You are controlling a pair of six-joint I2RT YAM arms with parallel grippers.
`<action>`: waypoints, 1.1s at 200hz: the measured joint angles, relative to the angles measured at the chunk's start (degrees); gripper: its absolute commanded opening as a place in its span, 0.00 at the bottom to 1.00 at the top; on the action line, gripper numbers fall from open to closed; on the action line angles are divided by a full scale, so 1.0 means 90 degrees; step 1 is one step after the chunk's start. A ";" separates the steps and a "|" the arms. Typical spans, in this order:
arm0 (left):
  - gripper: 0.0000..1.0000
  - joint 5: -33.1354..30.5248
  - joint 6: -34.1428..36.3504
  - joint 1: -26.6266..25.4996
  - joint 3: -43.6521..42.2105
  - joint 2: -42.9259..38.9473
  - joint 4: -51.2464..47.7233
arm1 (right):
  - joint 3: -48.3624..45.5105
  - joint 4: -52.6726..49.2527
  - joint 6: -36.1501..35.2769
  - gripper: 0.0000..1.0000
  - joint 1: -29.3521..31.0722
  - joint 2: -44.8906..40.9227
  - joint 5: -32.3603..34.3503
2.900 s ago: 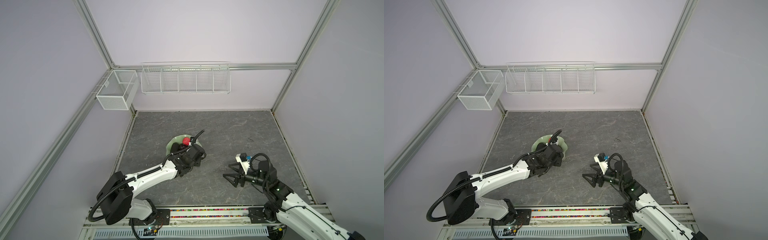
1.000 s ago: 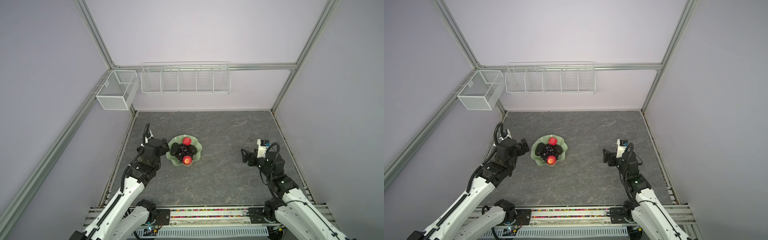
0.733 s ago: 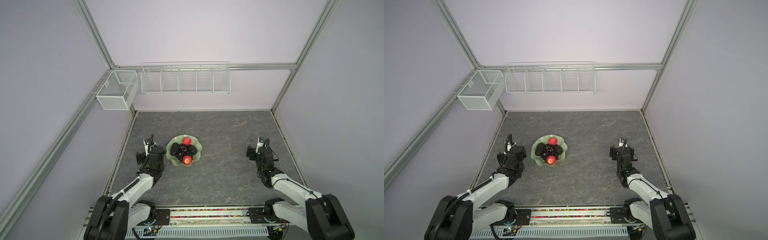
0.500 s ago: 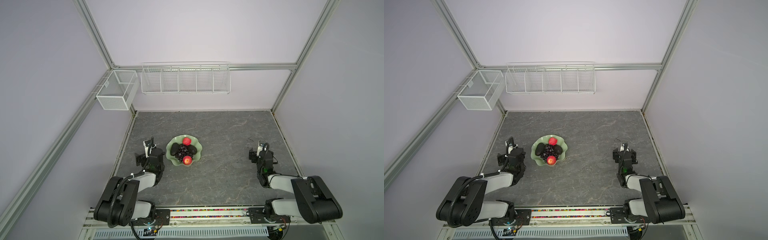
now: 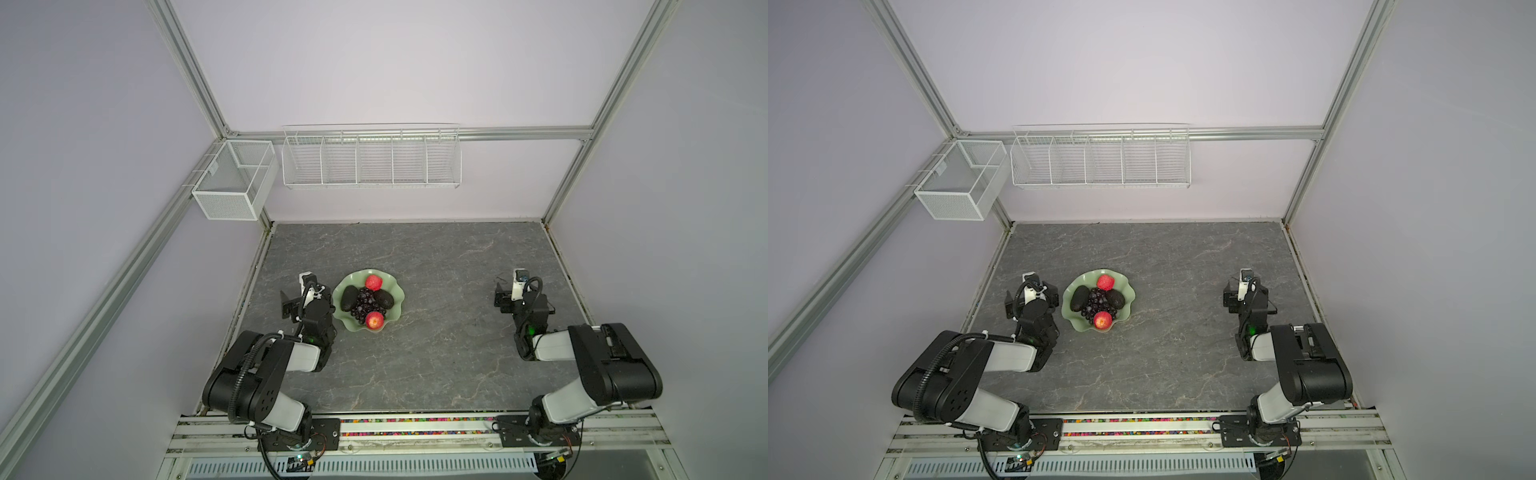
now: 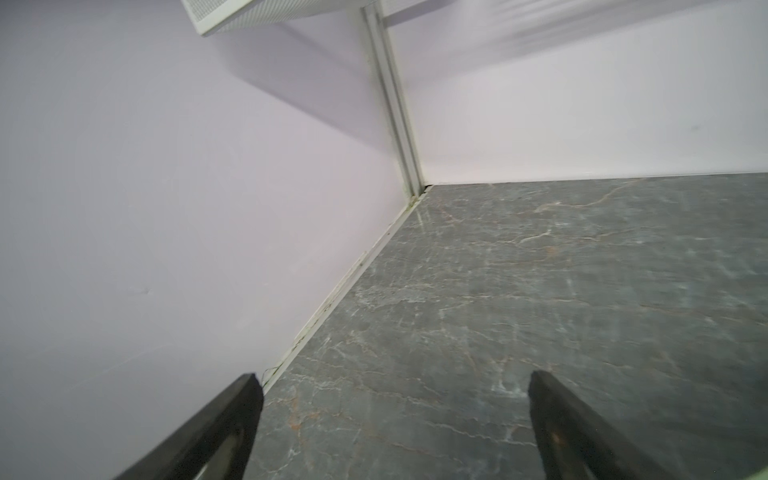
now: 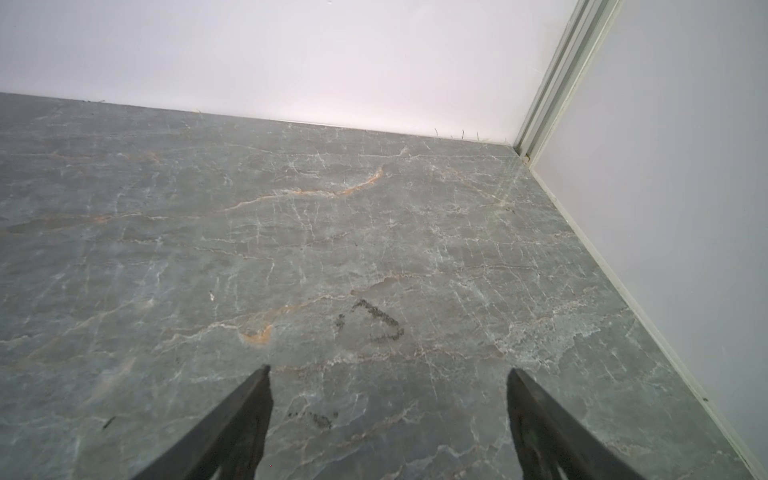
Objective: Place and organize the fake fruits in the fruit bowl
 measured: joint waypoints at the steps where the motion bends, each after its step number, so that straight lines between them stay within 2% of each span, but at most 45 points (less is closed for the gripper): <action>1: 0.99 0.0022 -0.0010 0.0000 0.0000 -0.0012 -0.0015 | 0.0002 -0.0005 0.0000 0.89 -0.0005 -0.0002 -0.0010; 45: 0.99 0.1088 -0.0862 0.0716 -0.0231 -0.0896 -0.0294 | -0.0032 -0.0119 0.0202 0.89 -0.0393 -0.0010 -0.0464; 70: 0.99 0.1547 -0.1098 0.1013 -0.0216 -0.0308 -0.0185 | -0.0189 -0.0036 0.0403 0.88 -0.0748 -0.0017 -0.0726; 93: 0.99 0.1987 -0.1202 0.1154 0.0153 0.0491 -0.0461 | 0.0087 -0.0459 0.0401 0.88 -0.0707 -0.0017 -0.0952; 109: 0.99 0.2108 -0.1387 0.1294 0.0333 0.0430 -0.0860 | 0.0260 -0.0566 0.0379 0.88 -0.0597 -0.0017 -0.1013; 130: 0.99 0.2191 -0.1479 0.1440 0.0491 0.0435 -0.0865 | 0.0318 -0.0687 0.0367 0.88 -0.0534 -0.0017 -0.1032; 220: 0.99 0.2334 -0.1523 0.1443 0.0493 0.0447 -0.0855 | 0.0318 -0.0857 0.0330 0.88 -0.0508 -0.0017 -0.1018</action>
